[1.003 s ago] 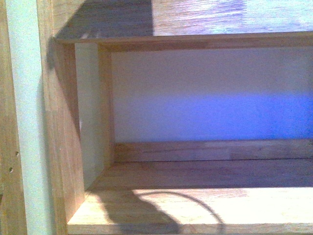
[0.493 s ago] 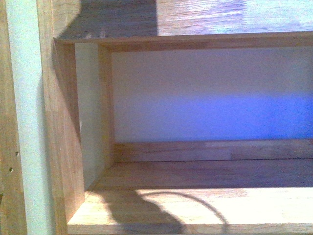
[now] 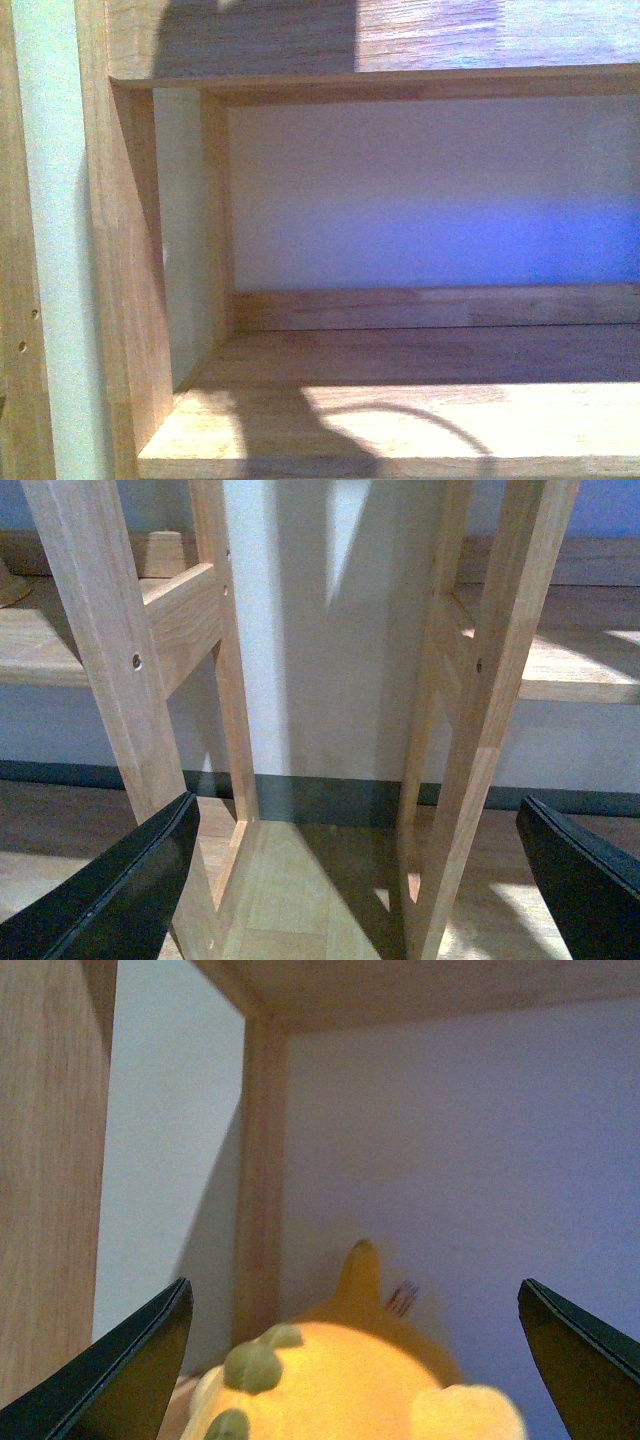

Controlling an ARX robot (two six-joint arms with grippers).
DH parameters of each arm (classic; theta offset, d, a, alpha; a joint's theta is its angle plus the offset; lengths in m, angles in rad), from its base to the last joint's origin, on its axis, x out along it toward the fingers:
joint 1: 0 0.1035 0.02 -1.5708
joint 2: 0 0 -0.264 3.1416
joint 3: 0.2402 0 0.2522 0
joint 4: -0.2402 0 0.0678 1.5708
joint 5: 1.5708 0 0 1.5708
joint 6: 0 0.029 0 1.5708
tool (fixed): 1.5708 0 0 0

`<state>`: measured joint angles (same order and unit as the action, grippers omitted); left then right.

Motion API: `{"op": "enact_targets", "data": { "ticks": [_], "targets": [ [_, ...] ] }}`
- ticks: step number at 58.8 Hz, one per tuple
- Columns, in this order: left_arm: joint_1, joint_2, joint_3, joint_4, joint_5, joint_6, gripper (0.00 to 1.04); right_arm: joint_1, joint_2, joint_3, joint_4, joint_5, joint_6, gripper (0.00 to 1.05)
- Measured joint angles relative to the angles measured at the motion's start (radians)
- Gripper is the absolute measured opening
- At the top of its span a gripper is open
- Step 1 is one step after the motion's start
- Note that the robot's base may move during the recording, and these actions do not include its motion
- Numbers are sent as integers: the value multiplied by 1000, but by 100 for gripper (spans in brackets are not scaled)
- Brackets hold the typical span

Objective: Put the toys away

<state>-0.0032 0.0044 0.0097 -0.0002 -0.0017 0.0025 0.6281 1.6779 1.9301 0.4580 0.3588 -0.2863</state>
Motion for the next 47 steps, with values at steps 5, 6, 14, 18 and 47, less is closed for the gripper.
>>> {"op": "enact_targets", "data": {
  "ticks": [5, 6, 14, 18, 47],
  "targets": [
    [0, 0, 0, 0, 0, 0, 99, 25, -77, -64, 57, 69, -78, 98],
    [0, 0, 0, 0, 0, 0, 99, 28, -84, -72, 67, 76, -87, 98],
    [0, 0, 0, 0, 0, 0, 99, 53, -182, -192, 167, 173, -196, 98],
    [0, 0, 0, 0, 0, 0, 98, 65, -226, -255, 216, 207, -252, 98],
    [0, 0, 0, 0, 0, 0, 98, 169, -633, -740, 542, 286, -706, 98]
  ]
}}
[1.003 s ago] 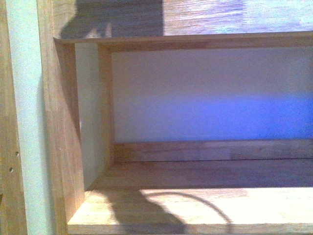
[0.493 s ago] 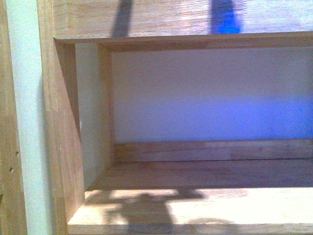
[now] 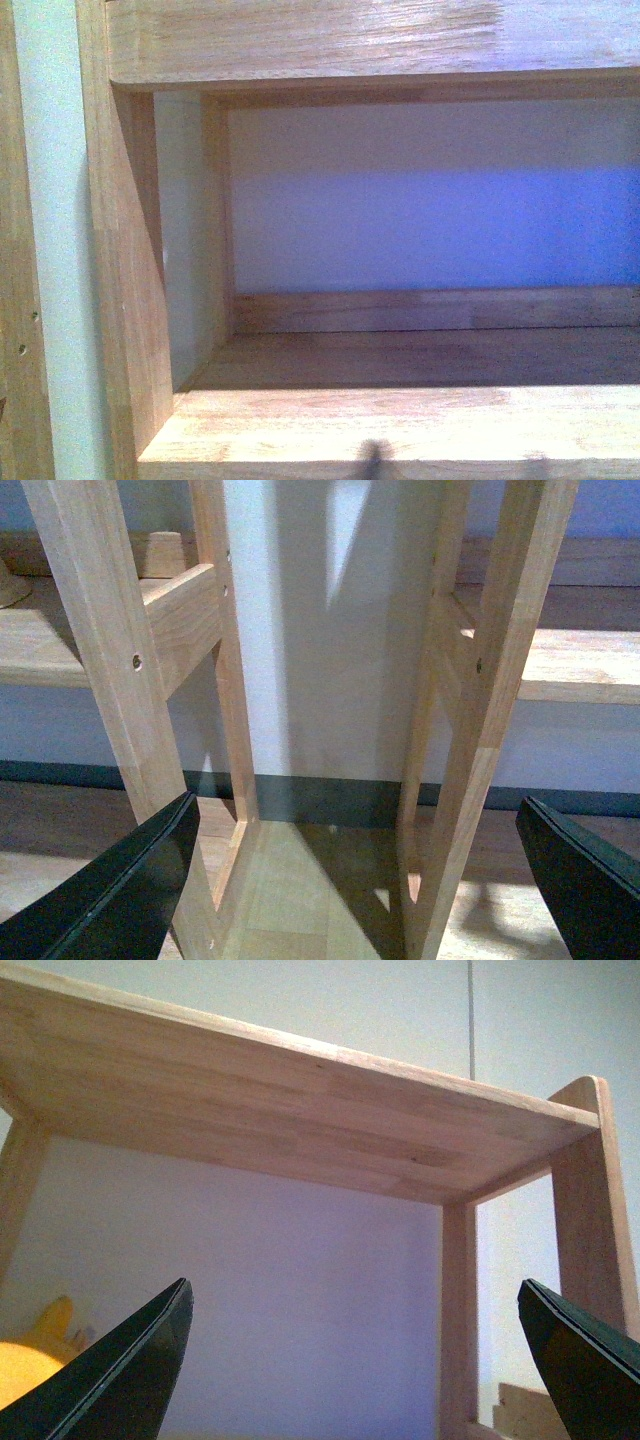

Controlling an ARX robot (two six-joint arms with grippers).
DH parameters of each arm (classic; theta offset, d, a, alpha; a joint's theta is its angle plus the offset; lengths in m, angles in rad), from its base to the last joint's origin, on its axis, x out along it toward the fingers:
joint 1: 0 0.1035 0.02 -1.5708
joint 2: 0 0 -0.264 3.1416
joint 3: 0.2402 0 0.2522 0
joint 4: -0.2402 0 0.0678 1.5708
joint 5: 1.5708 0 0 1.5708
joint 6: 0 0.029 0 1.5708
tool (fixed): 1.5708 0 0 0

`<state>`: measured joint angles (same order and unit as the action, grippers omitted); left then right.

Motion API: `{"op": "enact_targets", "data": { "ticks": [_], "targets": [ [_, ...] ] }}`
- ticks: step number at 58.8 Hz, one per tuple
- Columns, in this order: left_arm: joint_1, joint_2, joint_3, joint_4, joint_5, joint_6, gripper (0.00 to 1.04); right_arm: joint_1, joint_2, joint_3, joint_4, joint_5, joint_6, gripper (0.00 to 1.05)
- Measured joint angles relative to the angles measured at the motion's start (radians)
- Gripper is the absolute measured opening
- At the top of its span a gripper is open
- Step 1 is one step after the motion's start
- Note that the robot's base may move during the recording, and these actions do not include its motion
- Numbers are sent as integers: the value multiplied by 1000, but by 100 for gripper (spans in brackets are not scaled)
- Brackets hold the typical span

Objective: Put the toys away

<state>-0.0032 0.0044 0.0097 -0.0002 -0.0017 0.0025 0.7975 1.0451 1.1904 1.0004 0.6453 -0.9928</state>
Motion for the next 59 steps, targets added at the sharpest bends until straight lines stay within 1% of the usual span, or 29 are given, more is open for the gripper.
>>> {"op": "enact_targets", "data": {
  "ticks": [8, 13, 16, 17, 20, 24, 33, 37, 40, 42, 46, 50, 59],
  "targets": [
    [0, 0, 0, 0, 0, 0, 99, 15, -97, -85, -1, 23, -51, 98],
    [0, 0, 0, 0, 0, 0, 99, -27, -149, -113, -37, 16, -40, 98],
    [0, 0, 0, 0, 0, 0, 99, -92, -190, -132, -85, -1, -3, 98],
    [0, 0, 0, 0, 0, 0, 99, -133, -209, -142, -117, -13, 29, 98],
    [0, 0, 0, 0, 0, 0, 99, -190, -233, -156, -155, -31, 66, 98],
    [0, 0, 0, 0, 0, 0, 99, -288, -270, -180, -217, -62, 143, 98],
    [0, 0, 0, 0, 0, 0, 99, -528, -360, -251, -383, -180, 354, 98],
    [0, 0, 0, 0, 0, 0, 99, -622, -397, -292, -449, -224, 457, 98],
    [0, 0, 0, 0, 0, 0, 99, -677, -418, -323, -478, -248, 509, 98],
    [0, 0, 0, 0, 0, 0, 99, -726, -438, -356, -496, -270, 569, 98],
    [0, 0, 0, 0, 0, 0, 98, -783, -471, -404, -539, -301, 644, 98],
    [0, 0, 0, 0, 0, 0, 99, -811, -505, -454, -570, -324, 694, 98],
    [0, 0, 0, 0, 0, 0, 99, -815, -571, -563, -600, -313, 775, 98]
  ]
}}
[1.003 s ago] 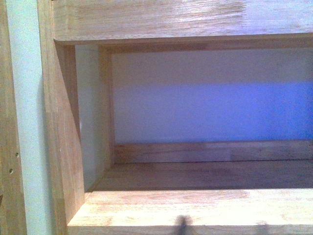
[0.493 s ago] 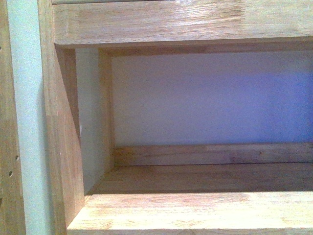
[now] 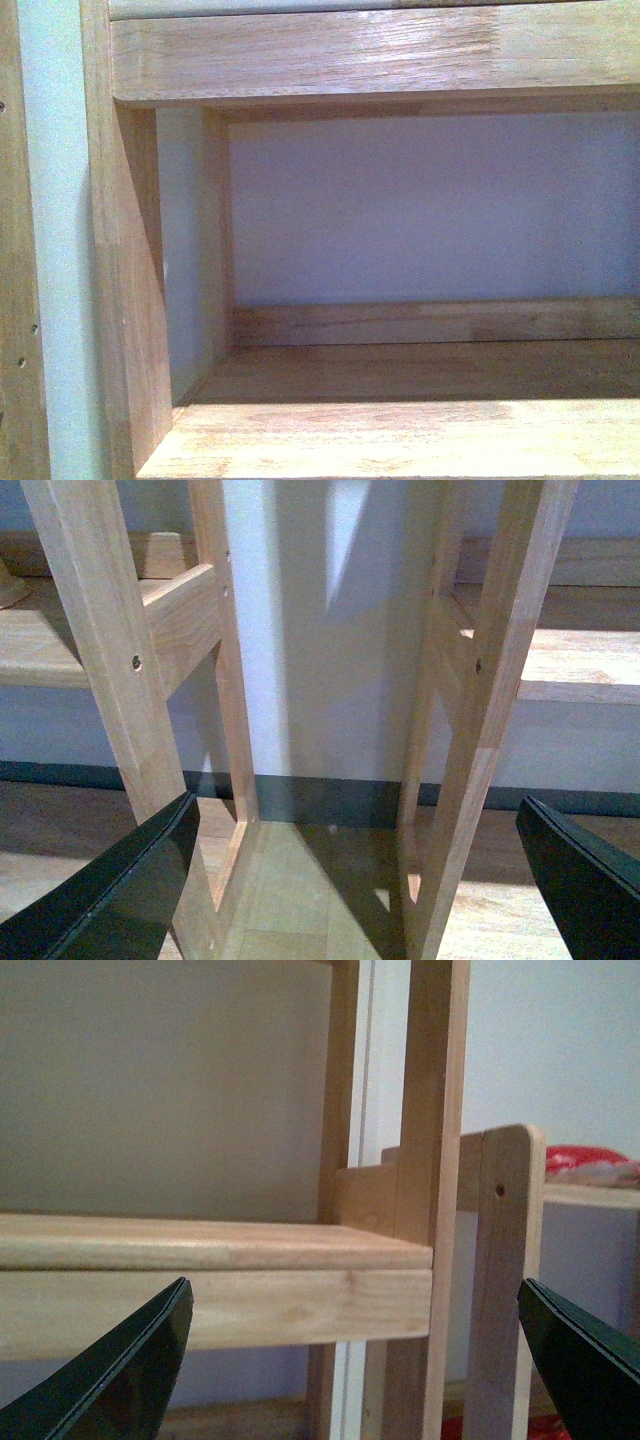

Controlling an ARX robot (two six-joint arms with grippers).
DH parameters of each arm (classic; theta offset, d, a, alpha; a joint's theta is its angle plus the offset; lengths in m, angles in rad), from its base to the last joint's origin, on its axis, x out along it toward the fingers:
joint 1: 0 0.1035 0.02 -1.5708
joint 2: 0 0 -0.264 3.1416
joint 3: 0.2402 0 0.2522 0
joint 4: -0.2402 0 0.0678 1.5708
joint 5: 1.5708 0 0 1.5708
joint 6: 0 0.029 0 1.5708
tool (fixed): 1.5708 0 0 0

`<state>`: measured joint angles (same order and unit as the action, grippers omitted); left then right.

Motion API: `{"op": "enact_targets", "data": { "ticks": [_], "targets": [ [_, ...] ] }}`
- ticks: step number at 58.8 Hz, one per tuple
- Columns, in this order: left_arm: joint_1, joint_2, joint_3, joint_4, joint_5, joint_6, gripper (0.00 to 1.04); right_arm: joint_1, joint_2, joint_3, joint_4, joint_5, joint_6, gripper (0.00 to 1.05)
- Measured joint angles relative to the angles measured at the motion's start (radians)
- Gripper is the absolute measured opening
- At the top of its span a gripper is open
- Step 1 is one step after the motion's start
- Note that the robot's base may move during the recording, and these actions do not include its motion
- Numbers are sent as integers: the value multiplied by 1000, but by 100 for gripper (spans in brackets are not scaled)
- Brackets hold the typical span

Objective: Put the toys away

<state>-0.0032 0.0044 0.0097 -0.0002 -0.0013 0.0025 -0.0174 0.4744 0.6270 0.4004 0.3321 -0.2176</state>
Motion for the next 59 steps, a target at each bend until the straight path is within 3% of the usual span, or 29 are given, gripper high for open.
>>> {"op": "enact_targets", "data": {
  "ticks": [11, 28, 34, 38, 59],
  "targets": [
    [0, 0, 0, 0, 0, 0, 98, 45, -69, -109, -50, 55, 71, 98],
    [0, 0, 0, 0, 0, 0, 99, 61, -80, -130, -54, 52, 98, 98],
    [0, 0, 0, 0, 0, 0, 99, 25, -91, -50, -403, -221, 161, 83],
    [0, 0, 0, 0, 0, 0, 99, 25, -124, -82, -538, -323, 179, 73],
    [0, 0, 0, 0, 0, 0, 98, 20, -247, -312, -492, -332, 203, 21]
  ]
}}
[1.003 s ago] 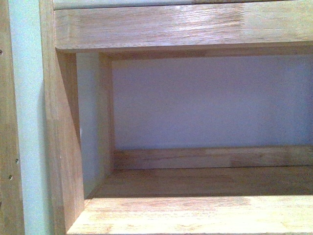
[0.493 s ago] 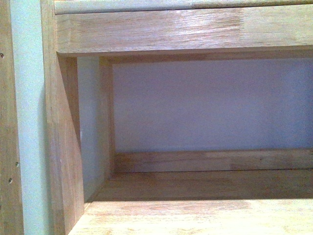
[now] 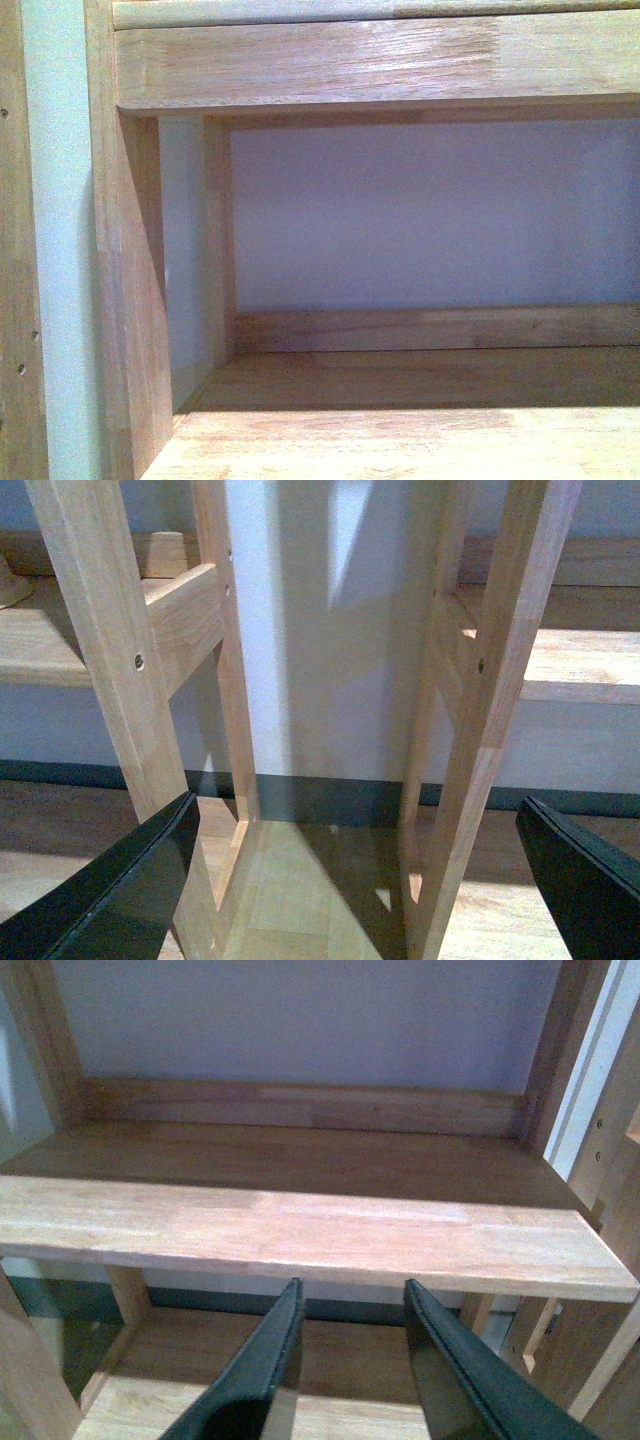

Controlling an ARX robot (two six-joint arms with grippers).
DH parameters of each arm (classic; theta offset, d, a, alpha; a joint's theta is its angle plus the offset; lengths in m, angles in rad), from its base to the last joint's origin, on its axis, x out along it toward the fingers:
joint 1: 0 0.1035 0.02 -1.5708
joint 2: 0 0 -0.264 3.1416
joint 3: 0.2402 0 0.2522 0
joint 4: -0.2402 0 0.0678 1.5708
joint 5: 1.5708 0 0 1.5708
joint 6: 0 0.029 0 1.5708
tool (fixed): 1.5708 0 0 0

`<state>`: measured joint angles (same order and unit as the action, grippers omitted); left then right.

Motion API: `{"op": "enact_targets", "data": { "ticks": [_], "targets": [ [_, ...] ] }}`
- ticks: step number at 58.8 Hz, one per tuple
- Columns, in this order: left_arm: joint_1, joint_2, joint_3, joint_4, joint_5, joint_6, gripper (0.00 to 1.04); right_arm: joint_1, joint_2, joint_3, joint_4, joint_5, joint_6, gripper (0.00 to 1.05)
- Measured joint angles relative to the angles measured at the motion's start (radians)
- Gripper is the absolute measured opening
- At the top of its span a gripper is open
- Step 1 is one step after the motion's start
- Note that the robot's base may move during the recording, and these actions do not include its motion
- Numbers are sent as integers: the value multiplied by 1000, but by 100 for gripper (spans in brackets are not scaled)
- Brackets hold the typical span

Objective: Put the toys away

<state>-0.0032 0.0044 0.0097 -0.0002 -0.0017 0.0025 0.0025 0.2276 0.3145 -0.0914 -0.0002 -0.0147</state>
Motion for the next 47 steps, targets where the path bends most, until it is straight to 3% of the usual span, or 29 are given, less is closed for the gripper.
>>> {"op": "enact_targets", "data": {
  "ticks": [7, 47],
  "targets": [
    [0, 0, 0, 0, 0, 0, 99, 0, -34, -60, 21, 0, 0, 3],
    [0, 0, 0, 0, 0, 0, 99, 0, -152, -234, 77, 0, 1, 4]
  ]
}}
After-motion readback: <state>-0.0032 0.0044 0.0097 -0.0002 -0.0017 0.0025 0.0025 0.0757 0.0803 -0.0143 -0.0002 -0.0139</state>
